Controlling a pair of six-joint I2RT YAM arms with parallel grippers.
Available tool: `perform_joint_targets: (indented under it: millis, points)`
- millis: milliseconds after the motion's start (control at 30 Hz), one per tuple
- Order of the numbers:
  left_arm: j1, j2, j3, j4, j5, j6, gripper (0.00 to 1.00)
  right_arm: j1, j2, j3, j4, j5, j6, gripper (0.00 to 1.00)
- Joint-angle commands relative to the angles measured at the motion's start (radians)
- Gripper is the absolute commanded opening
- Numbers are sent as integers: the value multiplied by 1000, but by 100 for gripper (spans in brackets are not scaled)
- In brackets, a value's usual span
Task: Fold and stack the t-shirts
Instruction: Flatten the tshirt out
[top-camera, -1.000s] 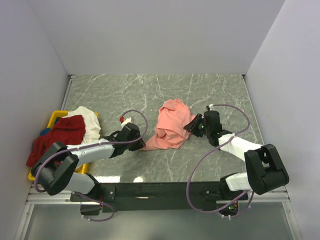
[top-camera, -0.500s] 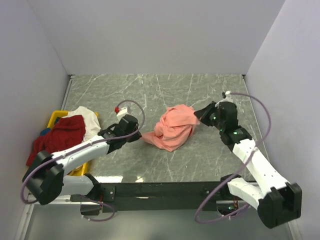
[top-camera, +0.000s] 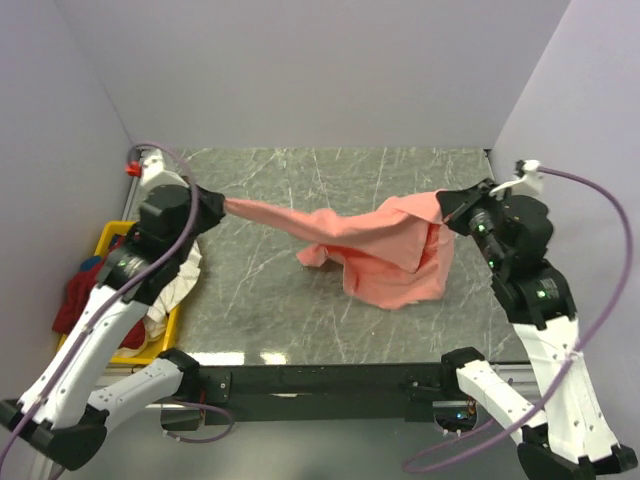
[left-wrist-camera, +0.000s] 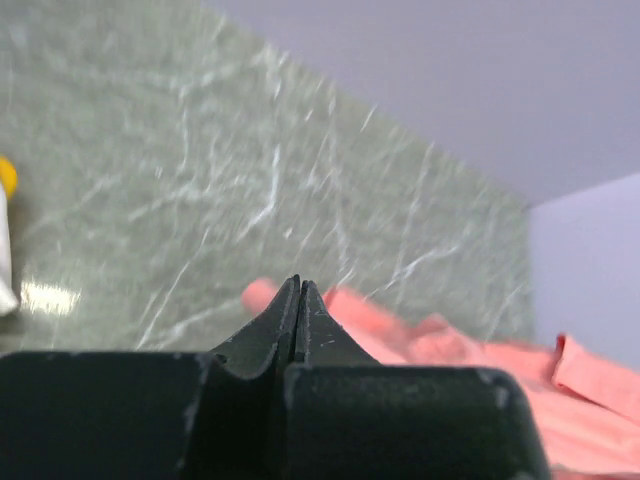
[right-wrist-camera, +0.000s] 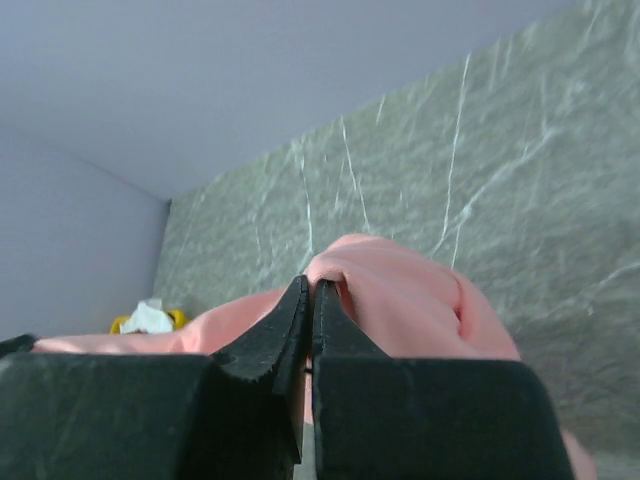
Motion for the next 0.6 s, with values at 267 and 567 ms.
perform_joint_targets:
  millis: [267, 567]
  points:
    - [54, 13, 248, -81, -35, 96, 1, -12, -19, 178, -88, 150, -64, 0]
    - [231, 335, 581, -27, 193, 97, 1, -88, 204, 502, -52, 178, -102, 0]
